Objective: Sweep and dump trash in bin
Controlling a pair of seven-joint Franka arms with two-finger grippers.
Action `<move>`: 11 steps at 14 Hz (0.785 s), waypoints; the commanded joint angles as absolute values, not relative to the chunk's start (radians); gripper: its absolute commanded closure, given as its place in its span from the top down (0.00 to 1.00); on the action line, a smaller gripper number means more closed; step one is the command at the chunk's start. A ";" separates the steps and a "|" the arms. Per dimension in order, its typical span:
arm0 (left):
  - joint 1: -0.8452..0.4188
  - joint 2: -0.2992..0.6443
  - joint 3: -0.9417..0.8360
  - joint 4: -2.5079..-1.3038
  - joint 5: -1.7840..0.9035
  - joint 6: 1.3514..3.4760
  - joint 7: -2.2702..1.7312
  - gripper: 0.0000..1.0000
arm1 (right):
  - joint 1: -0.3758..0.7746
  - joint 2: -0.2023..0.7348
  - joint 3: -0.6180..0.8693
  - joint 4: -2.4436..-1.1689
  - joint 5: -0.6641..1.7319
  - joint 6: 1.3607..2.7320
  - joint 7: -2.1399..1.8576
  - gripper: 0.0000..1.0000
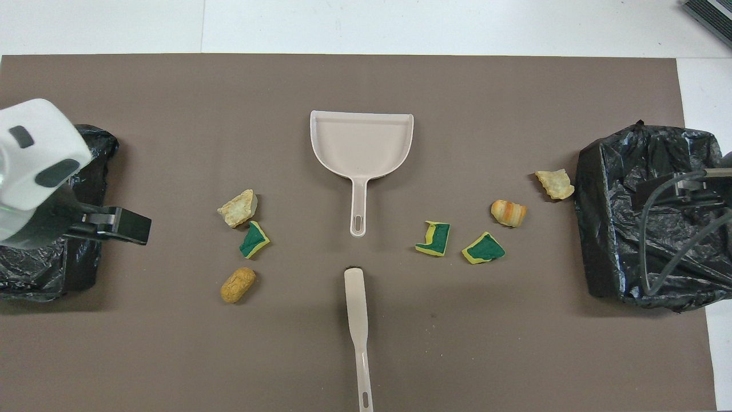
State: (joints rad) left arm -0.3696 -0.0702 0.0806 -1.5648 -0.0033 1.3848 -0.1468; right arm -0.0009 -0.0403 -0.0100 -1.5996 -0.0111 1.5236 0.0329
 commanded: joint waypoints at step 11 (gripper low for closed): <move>-0.737 -0.248 0.095 -2.094 -0.071 1.727 -0.506 1.00 | 0.012 0.078 0.072 -1.637 0.044 1.621 0.063 1.00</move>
State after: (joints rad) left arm -0.6801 -0.1704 0.0772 -1.9752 -0.0595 1.6589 -0.4552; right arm 0.0083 0.0528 0.0470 -1.6333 0.0221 1.5938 0.0332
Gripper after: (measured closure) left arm 0.000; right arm 0.000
